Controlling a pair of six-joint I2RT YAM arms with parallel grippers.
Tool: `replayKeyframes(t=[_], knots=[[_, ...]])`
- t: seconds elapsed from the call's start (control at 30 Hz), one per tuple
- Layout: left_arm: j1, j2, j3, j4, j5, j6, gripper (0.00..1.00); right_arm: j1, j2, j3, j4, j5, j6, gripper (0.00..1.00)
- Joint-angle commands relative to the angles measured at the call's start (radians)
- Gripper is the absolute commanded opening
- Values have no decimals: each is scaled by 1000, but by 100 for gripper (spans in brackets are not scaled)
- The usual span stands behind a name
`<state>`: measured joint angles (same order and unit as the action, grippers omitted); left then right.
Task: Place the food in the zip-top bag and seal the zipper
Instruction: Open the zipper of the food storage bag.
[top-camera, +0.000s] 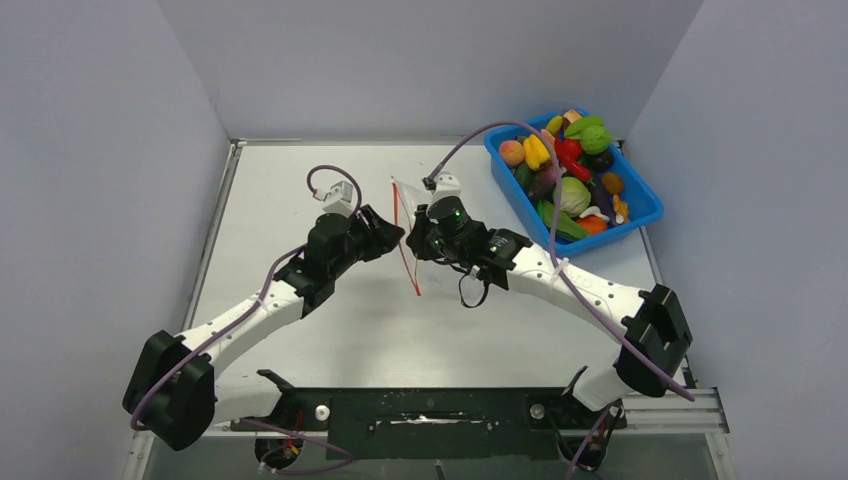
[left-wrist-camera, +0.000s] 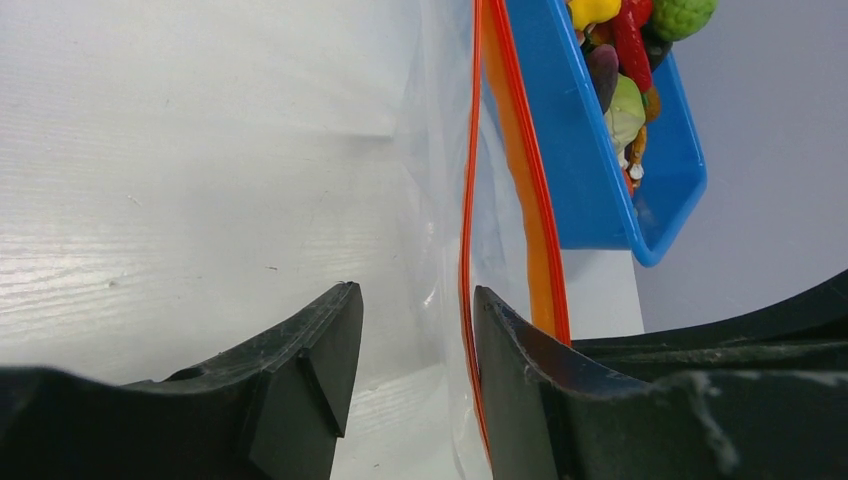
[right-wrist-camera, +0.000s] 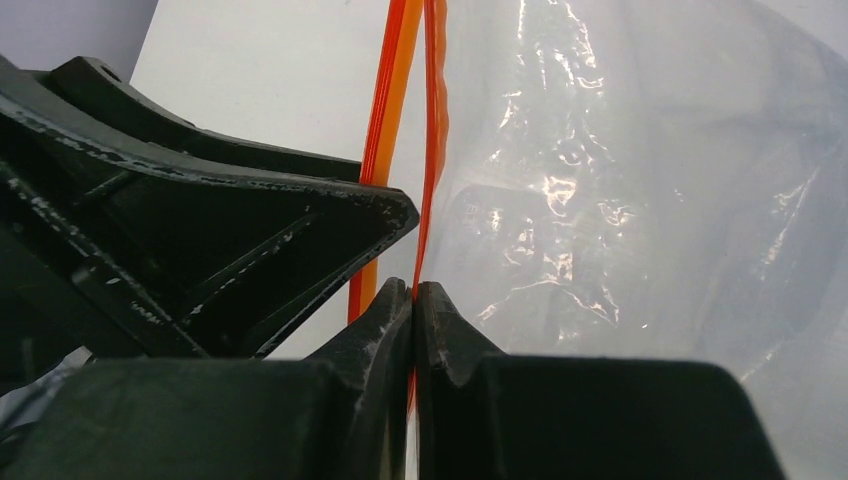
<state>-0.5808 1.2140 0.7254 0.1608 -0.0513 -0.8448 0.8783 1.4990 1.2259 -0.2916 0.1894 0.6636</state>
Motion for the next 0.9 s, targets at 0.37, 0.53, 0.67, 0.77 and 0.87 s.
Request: replayKeyframes(t=[0.37, 0.53, 0.67, 0.77, 0.87], knots=[[10, -11, 37, 23, -64, 44, 2, 13, -39, 29, -7, 57, -11, 0], [18, -94, 35, -49, -162, 101, 0, 10, -72, 37, -33, 138, -17, 0], [20, -155, 46, -118, -195, 142, 0, 4, -102, 34, -39, 181, -14, 0], [21, -177, 94, -237, -208, 202, 0, -1, -128, 23, -44, 224, -4, 0], [21, -182, 152, -348, -235, 269, 0, -13, -165, -1, -40, 263, 10, 0]])
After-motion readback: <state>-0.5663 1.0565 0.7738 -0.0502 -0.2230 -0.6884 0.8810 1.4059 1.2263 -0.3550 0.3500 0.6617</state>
